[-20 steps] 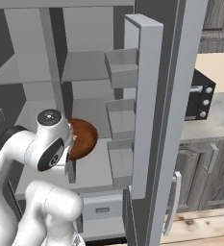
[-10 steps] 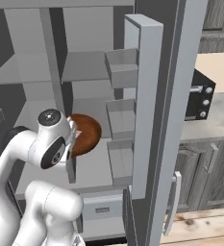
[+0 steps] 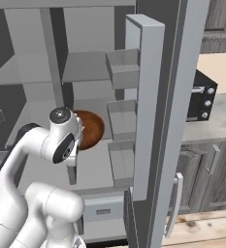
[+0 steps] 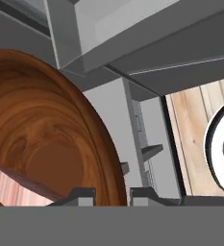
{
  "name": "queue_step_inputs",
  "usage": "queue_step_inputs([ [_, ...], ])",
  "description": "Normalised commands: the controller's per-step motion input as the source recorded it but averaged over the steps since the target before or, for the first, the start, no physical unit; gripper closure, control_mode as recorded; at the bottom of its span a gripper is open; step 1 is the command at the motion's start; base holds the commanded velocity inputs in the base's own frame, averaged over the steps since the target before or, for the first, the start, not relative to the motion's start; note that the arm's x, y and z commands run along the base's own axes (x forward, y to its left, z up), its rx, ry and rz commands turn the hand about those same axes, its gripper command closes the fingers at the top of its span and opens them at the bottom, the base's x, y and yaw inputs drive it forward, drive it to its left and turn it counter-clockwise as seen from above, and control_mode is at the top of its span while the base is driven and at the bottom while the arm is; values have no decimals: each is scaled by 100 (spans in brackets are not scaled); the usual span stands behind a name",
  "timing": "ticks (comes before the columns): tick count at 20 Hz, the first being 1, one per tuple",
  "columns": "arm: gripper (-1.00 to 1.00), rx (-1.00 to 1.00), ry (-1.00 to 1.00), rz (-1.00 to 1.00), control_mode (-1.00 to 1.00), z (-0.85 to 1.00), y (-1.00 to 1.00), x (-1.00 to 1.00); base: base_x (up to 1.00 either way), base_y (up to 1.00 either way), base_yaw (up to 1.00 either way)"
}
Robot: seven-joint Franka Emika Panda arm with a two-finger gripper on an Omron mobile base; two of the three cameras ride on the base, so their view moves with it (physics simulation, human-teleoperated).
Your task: Place one of the steaks on the plate and the other in the bowl. Then place the bowl in the fridge.
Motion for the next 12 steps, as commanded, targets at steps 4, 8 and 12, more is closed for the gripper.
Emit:
queue_step_inputs([
  [4,100,0,0,0,-100,0,-38,48,0,0,0],
  [8,100,0,0,-11,-100,0,-34,41,0,0,0],
  [12,100,0,0,-2,-100,0,-2,46,0,0,0],
])
